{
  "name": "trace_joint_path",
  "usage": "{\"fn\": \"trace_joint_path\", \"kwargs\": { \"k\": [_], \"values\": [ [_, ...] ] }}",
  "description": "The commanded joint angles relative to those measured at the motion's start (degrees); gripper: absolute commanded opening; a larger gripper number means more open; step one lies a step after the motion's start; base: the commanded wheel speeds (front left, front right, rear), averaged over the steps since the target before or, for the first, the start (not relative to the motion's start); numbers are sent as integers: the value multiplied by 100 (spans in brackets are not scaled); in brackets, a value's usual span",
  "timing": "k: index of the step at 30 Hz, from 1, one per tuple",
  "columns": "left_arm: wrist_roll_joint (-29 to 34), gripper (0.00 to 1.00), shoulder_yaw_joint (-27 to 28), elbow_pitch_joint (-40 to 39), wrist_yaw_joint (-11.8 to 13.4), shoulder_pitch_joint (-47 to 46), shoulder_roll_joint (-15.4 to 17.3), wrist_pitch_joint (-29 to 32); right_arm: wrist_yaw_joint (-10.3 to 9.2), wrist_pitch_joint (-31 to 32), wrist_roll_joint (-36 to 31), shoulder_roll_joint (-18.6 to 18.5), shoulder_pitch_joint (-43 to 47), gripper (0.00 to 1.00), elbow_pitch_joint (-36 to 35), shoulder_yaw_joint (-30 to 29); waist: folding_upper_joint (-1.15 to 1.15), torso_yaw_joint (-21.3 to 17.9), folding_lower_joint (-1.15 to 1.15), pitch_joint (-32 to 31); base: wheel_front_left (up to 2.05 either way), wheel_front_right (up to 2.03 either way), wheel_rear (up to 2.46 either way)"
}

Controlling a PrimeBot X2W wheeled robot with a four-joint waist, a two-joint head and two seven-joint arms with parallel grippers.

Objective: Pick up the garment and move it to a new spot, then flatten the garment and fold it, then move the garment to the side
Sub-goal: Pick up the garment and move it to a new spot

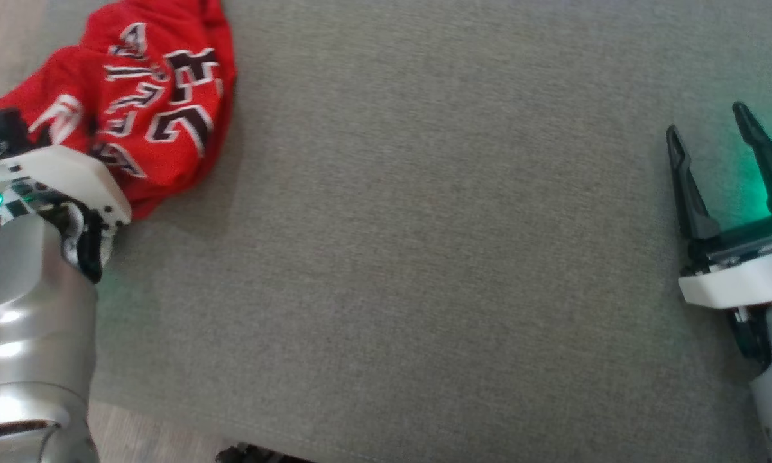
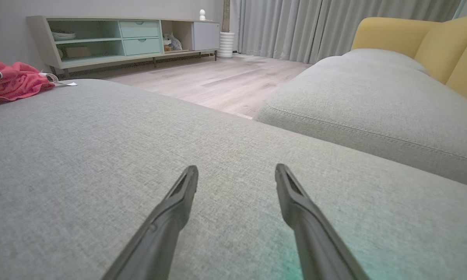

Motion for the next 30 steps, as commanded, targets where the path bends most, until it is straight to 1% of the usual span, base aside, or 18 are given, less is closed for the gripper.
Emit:
{"fn": "trace_joint_path", "kwargs": {
  "k": [1, 2, 5, 6, 9, 12, 13, 14, 18, 23, 27, 30],
  "values": [
    [-10, 14, 173, -44, 41, -163, 455, -429, -5, 23, -36, -95, 82, 100, 196, 101, 0, -141, 0, 119, 0, 0, 0],
    [-8, 0, 193, -38, 80, -221, 514, -716, -5, 23, -40, -90, 73, 100, 208, 95, 0, -152, 0, 108, 0, 0, 0],
    [142, 0, 74, -103, 141, -418, 650, -1478, -5, 23, -47, 1, 49, 100, 262, 78, 0, -197, 0, -76, 0, 0, 0],
    [192, 0, 24, -145, 122, -507, 710, -1677, -5, 23, -40, 54, 39, 100, 286, 90, 0, -228, 0, -172, 0, 0, 0],
    [353, 0, -128, -415, 111, -765, 877, -1968, -5, 23, -20, 289, 4, 100, 336, 190, 0, -410, 0, -624, 0, 0, 0],
    [538, 0, -339, -955, 49, -1031, 1003, -2067, -5, 23, 25, 587, 25, 100, 378, 265, 0, -670, 0, -1140, 0, 0, 0],
    [604, 0, -433, -1166, 8, -1107, 1031, -2078, -5, 23, 36, 684, 50, 100, 389, 281, 0, -774, 0, -1314, 0, 0, 0],
    [604, 0, -433, -1166, 8, -1107, 1031, -2078, -5, 23, 36, 684, 50, 100, 389, 281, 0, -774, 0, -1314, 0, 0, 0],
    [818, 0, -808, -2013, -143, -1362, 1122, -2015, -5, 23, 62, 1018, 191, 100, 387, 257, 0, -1253, 0, -1905, 0, 0, 0],
    [984, 0, -1240, -3099, -255, -1586, 1225, -1463, -5, 23, 104, 1301, 450, 100, 242, 158, 0, -1879, 0, -2381, 0, 0, 0],
    [941, 0, -1511, -3834, -304, -1671, 1280, -1010, -5, 23, 127, 1410, 571, 100, 86, 143, 0, -2385, 0, -2583, 0, 0, 0],
    [854, 0, -1703, -4226, -320, -1623, 1256, -769, -5, 23, 146, 1473, 607, 100, -10, 132, 0, -2718, 0, -2672, 0, 0, 0]
  ]
}}
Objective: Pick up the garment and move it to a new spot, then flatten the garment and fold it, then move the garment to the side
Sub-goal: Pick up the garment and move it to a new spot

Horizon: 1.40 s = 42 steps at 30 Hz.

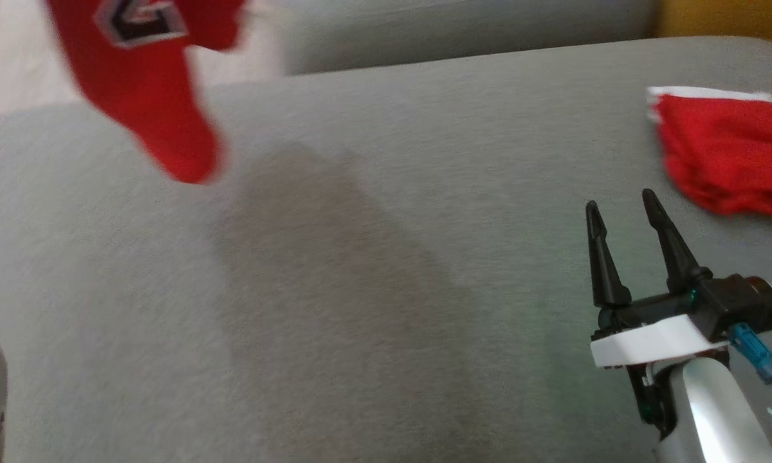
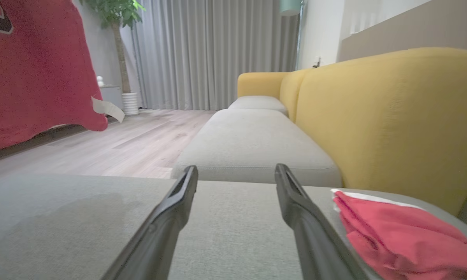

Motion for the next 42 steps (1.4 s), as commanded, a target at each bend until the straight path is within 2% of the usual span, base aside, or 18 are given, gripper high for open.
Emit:
{"fn": "trace_joint_path", "kwargs": {
  "k": [1, 5, 10, 15, 20, 21, 22, 23, 28, 29, 31, 38, 42],
  "values": [
    [-32, 0, 74, -289, -15, -223, 277, 84, -5, 4, 28, 36, -82, 100, -227, 137, 0, -635, 1, -381, 0, 0, 0],
    [-134, 0, -168, -548, -21, -88, 146, 176, -5, 4, 46, 84, -76, 100, -302, 151, 0, -978, 1, -377, 0, 0, 0],
    [-408, 0, -705, -752, -29, 489, -224, 118, -5, 4, 110, 128, -121, 100, -365, 97, 0, -1211, 1, -182, 0, 0, 0],
    [-667, 0, -1369, -649, -32, 1701, -617, -119, -5, 4, 177, 149, -119, 100, -338, 63, 0, -1238, 1, 38, 0, 0, 0],
    [-873, 0, -2021, 81, 0, 3084, -1087, -561, -5, 4, 347, 152, -143, 100, -279, 143, 0, -1155, 1, 238, 0, 0, 0],
    [-921, 4, -2094, 263, 21, 3293, -1200, -696, -5, 4, 370, 153, -148, 100, -259, 157, 0, -1120, 1, 271, 0, 0, 0],
    [-953, 69, -2159, 445, 47, 3464, -1308, -829, -5, 4, 391, 153, -151, 100, -231, 169, 0, -1081, 1, 299, 0, 0, 0],
    [-1005, 100, -2194, 615, 74, 3606, -1419, -952, -5, 4, 408, 153, -150, 100, -201, 184, 0, -1033, 1, 320, 0, 0, 0],
    [-1294, 100, -1937, 868, 523, 4151, -1740, -1311, -5, 4, 450, 153, -49, 100, -38, 232, 0, -704, 1, 267, 0, 0, 0],
    [-1294, 100, -1937, 868, 523, 4151, -1740, -1311, -5, 4, 450, 153, -49, 100, -38, 232, 0, -704, 1, 267, 0, 0, 0],
    [-1348, 100, -1556, 257, 703, 4557, -1793, -1322, -5, 4, 443, 154, 96, 100, 34, 172, 0, -408, 1, 148, 0, 0, 0],
    [-1263, 100, -470, -725, 924, 5834, -1811, -1324, -5, 4, 344, 154, 533, 100, 270, -41, 0, 188, 1, -416, 0, 0, 0],
    [-1157, 100, 41, -1188, 966, 6457, -1860, -1325, -5, 4, 355, 154, 801, 100, 307, -130, 0, 426, 1, -713, 0, 0, 0]
  ]
}}
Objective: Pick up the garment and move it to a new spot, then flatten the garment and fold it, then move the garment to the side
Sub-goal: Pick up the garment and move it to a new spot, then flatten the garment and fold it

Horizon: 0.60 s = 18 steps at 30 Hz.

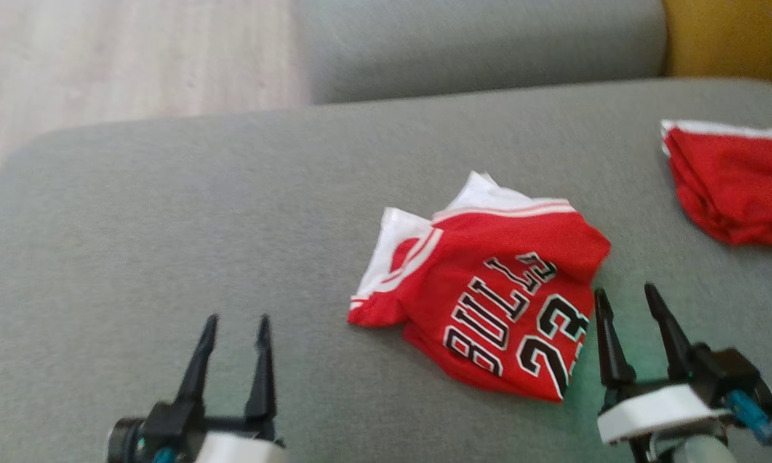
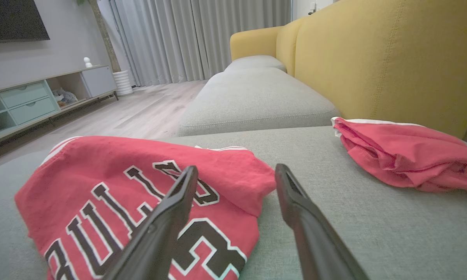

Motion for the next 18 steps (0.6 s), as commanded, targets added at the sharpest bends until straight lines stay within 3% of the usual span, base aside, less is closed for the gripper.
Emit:
{"fn": "trace_joint_path", "kwargs": {
  "k": [1, 7, 18],
  "values": [
    [141, 100, 323, -370, 23, -2, -56, -61, -5, -15, 11, -17, -26, 100, -166, 102, 0, 310, 2, -335, 0, 0, 0],
    [344, 100, 654, -854, -24, 549, -93, -62, -5, -15, 112, -17, 294, 100, -232, -2, 0, 480, 2, -582, 0, 0, 0],
    [453, 100, 562, -880, -6, 738, -102, -62, -5, -15, 148, -17, 515, 100, -352, 49, 0, 516, 2, -704, 0, 0, 0]
  ]
}}
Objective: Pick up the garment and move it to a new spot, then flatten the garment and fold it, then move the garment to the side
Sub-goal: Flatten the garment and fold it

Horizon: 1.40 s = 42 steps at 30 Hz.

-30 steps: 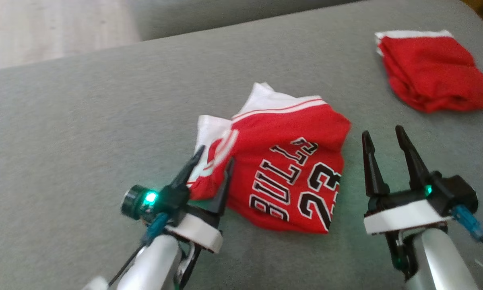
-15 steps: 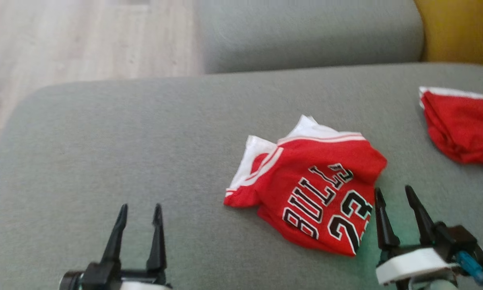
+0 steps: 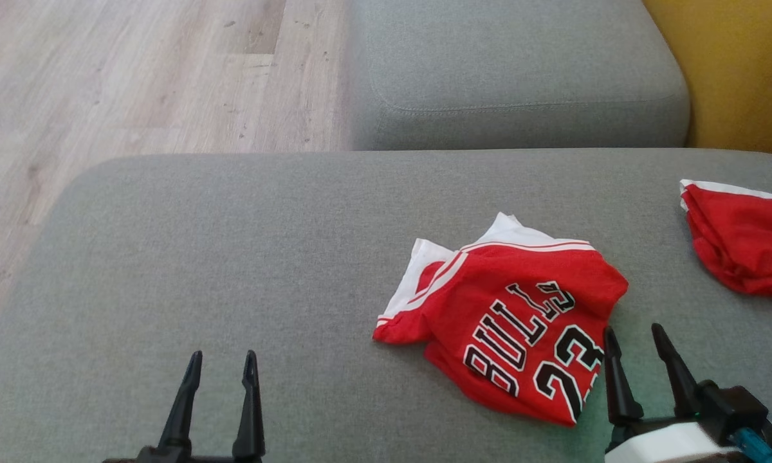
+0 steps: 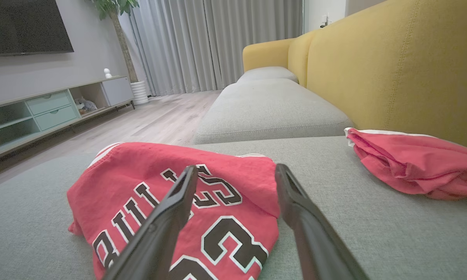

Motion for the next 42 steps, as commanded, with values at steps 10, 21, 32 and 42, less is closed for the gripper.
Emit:
{"fn": "trace_joint_path", "kwargs": {
  "k": [10, 21, 32, 42],
  "values": [
    [86, 100, 101, -142, -7, -137, -41, -54, -4, -22, 7, -35, -116, 100, -207, 243, 0, -67, 0, -32, 0, 0, 0],
    [75, 100, 126, -159, -5, -154, -41, -54, -4, -22, 107, -35, -62, 100, -228, 399, 0, -118, 0, -30, 0, 0, 0],
    [68, 100, 150, -154, -16, -194, -41, -54, -4, -22, 137, -35, -57, 100, -225, 474, 0, -276, 0, -17, 0, 0, 0],
    [52, 100, -35, -11, -157, -862, -41, -54, -4, -22, 97, -35, -172, 100, -250, 575, 0, -588, 0, 202, 0, 0, 0]
  ]
}}
